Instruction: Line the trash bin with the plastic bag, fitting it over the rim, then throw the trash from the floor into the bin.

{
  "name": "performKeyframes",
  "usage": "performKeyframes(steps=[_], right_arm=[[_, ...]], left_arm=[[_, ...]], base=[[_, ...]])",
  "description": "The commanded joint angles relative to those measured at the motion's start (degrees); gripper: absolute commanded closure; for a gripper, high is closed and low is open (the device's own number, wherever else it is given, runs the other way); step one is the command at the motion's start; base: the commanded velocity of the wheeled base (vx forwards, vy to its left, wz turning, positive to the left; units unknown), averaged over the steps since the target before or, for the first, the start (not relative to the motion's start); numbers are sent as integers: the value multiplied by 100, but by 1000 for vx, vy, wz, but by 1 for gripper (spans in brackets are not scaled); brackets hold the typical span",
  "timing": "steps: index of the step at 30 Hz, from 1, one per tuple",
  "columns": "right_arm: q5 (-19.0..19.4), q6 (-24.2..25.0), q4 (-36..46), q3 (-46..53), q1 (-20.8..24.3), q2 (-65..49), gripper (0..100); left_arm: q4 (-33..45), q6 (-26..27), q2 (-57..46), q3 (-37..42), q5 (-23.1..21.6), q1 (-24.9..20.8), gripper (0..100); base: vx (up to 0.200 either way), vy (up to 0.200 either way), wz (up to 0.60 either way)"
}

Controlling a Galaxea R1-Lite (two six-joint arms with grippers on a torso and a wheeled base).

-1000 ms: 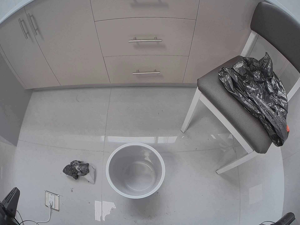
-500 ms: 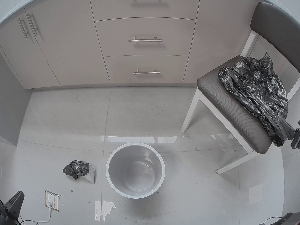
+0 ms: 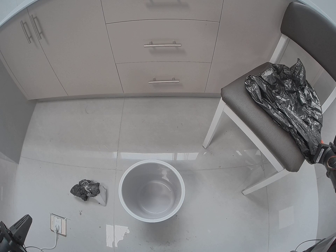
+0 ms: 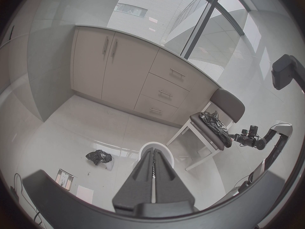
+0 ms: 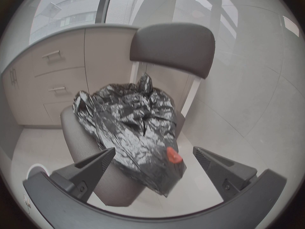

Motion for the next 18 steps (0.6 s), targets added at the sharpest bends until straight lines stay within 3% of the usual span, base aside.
performKeyframes(steps=[1, 18], right_arm=[[-9, -9, -9, 160, -25, 384, 0], [-256, -168, -35, -51, -51, 577, 0]], left_arm=[[-7, -3, 123, 19, 0, 0, 100], [-7, 5, 114, 81, 0, 0, 100]], base=[[0, 0, 0], [0, 0, 0]])
